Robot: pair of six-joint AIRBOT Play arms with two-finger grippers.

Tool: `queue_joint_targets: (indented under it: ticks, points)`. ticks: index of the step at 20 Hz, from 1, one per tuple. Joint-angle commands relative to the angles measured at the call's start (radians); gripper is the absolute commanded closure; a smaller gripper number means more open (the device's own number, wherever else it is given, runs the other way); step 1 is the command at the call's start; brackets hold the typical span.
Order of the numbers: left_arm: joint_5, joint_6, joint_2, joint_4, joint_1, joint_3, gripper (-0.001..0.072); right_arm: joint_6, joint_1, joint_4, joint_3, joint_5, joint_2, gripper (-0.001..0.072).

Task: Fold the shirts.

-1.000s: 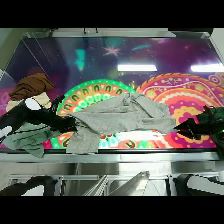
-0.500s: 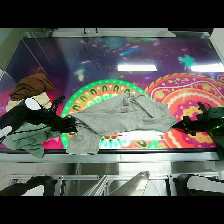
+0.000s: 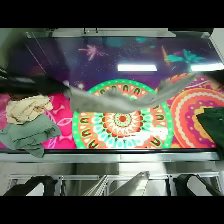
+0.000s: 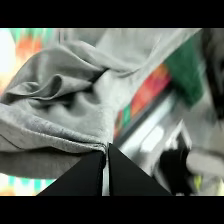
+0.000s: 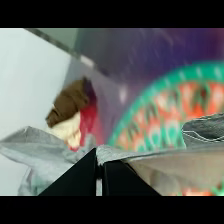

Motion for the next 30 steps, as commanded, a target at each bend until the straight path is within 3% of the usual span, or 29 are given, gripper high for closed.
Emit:
queue_joint_targets:
  ticks: [1,7,9,13,15,18,21,24,27,28,29,30]
  points:
    - [0.11,0.042,0.196,-0.222,0.192,0.304,0.0683,-0.006,-0.054,0.178,0.254,-0.205,0.266,0.0695]
    - [0.102,0.037,0.386,-0.143,0.62,0.586,0.0682,-0.006,-0.098,0.01,0.449,-0.443,0.505,0.0694]
    - [0.1,0.001,0.378,-0.124,0.64,0.609,0.0682,0.023,-0.098,-0.063,0.449,-0.462,0.53,0.0695]
    - [0.089,0.006,0.255,-0.129,0.473,0.556,0.0683,0.086,-0.097,-0.112,0.398,-0.368,0.459,0.0695]
    - [0.09,0.067,0.158,-0.127,0.324,0.467,0.0683,0.1,-0.076,-0.078,0.314,-0.283,0.379,0.0695]
    - [0.154,0.115,-0.047,0.005,0.073,0.359,0.0683,0.063,0.048,-0.103,0.146,-0.274,0.248,0.0694]
    - [0.264,0.134,-0.32,0.227,-0.113,0.366,0.0682,0.057,0.193,-0.22,0.003,-0.391,0.066,0.0694]
    - [0.307,0.135,-0.636,0.343,-0.186,0.52,0.0683,0.056,0.286,-0.301,-0.064,-0.575,-0.177,0.0694]
    - [0.268,0.093,-0.899,0.344,-0.175,0.727,0.068,0.003,0.313,-0.217,-0.048,-0.785,-0.436,0.0693]
    - [0.237,0.053,-0.946,0.344,-0.154,0.793,0.0617,-0.022,0.304,-0.162,-0.027,-0.789,-0.496,0.0686]
    - [0.212,0.006,-0.968,0.342,-0.125,0.842,0.0408,-0.03,0.286,-0.12,-0.002,-0.761,-0.537,0.06]
    - [0.186,-0.031,-0.963,0.342,-0.093,0.863,0.0393,-0.045,0.264,-0.115,0.024,-0.705,-0.552,0.0364]
